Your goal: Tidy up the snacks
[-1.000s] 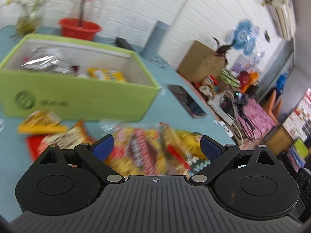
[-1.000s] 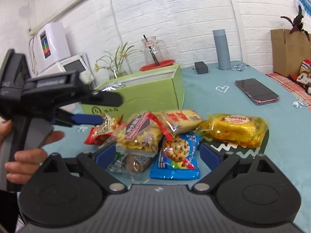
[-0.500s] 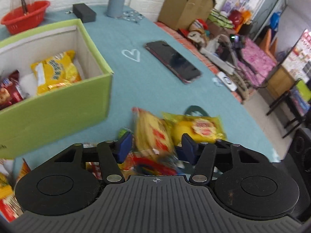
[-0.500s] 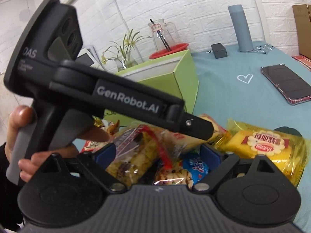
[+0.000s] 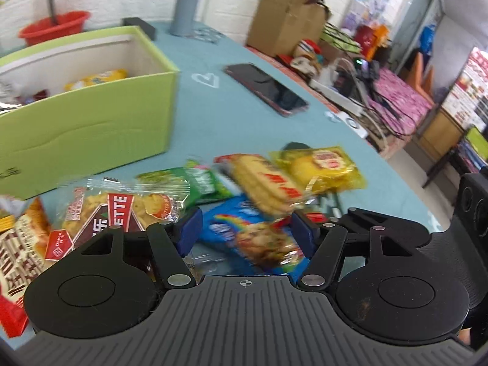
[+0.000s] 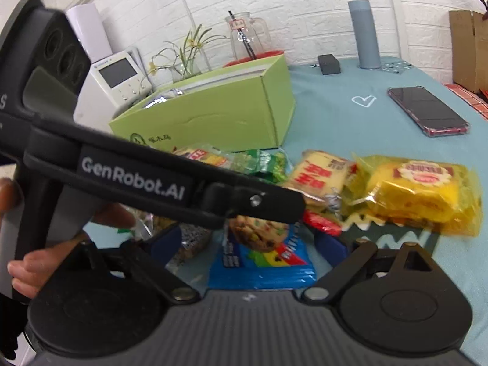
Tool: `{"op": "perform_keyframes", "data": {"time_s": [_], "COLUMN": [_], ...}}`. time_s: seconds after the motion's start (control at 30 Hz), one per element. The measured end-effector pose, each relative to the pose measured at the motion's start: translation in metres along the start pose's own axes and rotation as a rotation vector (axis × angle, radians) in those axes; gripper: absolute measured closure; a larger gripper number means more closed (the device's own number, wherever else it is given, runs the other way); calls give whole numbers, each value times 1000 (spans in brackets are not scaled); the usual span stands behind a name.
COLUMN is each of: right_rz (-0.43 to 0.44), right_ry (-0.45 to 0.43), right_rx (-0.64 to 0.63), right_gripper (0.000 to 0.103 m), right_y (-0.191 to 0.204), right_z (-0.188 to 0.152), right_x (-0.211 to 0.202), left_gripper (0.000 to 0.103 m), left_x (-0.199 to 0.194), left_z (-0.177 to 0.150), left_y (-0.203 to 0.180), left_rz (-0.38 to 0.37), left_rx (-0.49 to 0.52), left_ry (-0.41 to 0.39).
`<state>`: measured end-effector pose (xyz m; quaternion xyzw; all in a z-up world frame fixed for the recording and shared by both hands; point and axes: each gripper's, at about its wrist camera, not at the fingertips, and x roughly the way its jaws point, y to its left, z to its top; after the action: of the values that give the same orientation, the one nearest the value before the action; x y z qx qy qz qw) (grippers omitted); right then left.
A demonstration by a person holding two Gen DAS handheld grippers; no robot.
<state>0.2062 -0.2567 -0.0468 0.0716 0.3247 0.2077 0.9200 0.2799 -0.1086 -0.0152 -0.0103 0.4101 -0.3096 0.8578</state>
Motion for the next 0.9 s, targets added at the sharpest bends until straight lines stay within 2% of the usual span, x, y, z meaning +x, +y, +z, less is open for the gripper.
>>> {"op": "perform_keyframes", "data": {"time_s": [0.13,0.33,0.4,0.47,0.53,0.8,0.87,0.9], "right_rz": [-12,-20,-47,-114,-172,-276,-277,-247], "right_ry": [10,27,6,-22,-34,7,-27,-55], "right_rx": [-57,-77,-65,-82,-108,-91,-64,-62], "right_gripper": [9,10,10,10,10,10,10,10], "right_y": [16,30,30,32,33,20,23,28], "right_z": [0,0,0,0,0,-2,-5,-8], "right_x": [13,16,11,6,7,20,6,-4], "left_gripper": [54,50,45,42,39,39,40,40], "left_x": [-19,-39,-46,-54,-58,-65,-68,-68], "left_z": [-9,-22,-24,-27,-27,-31,-34,-33], "left_y": [32,56,58,60,63,69,66,65], "left_rz": [5,57,13,-33,-31,-101,-112,-114], "left_rx": [-80,-126,-164,-198,-231,-274,-265,-262], "left_ry": [-12,-23,-32,-52,-75,-68,-71,-73]}}
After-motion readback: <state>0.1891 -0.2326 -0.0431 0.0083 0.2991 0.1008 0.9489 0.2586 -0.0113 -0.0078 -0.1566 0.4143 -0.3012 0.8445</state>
